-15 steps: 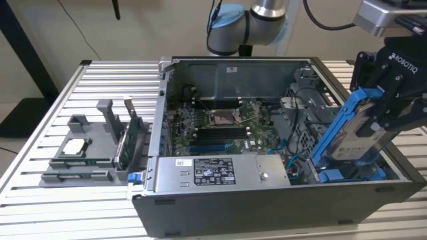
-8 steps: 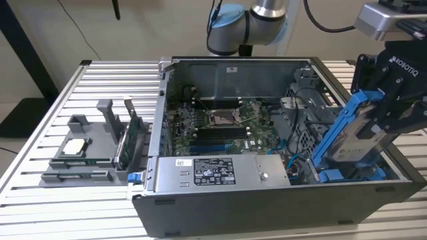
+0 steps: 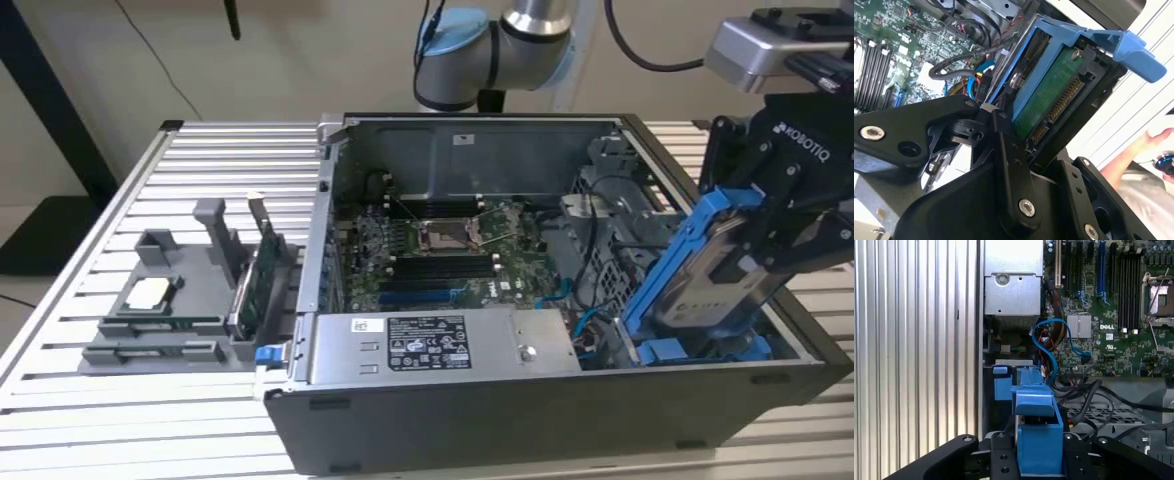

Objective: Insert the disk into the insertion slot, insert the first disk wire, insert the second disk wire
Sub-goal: 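Insert the disk into the insertion slot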

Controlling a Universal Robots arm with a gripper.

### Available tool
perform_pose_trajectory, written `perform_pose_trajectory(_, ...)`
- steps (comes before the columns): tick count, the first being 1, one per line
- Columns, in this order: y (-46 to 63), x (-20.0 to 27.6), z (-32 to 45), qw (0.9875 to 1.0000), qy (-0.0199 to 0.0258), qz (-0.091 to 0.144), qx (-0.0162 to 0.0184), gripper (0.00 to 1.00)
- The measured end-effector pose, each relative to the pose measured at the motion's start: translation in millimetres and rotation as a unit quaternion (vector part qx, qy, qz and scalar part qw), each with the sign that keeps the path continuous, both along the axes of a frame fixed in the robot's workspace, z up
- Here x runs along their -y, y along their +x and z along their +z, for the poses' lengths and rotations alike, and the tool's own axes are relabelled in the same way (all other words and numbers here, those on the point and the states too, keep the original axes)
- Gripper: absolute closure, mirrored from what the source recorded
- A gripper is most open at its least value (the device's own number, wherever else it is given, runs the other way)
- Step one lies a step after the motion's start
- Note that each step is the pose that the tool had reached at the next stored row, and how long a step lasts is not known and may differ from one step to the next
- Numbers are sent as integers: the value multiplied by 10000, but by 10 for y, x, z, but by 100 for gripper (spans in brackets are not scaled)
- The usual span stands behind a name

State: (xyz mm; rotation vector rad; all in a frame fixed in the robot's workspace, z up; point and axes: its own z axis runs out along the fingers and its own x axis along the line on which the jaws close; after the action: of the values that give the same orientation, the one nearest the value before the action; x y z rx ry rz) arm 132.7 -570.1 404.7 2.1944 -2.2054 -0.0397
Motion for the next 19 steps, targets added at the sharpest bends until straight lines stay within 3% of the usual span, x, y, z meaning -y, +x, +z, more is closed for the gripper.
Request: perform_pose_trajectory(19, 0, 0, -63, 10000, 0, 0, 0, 67)
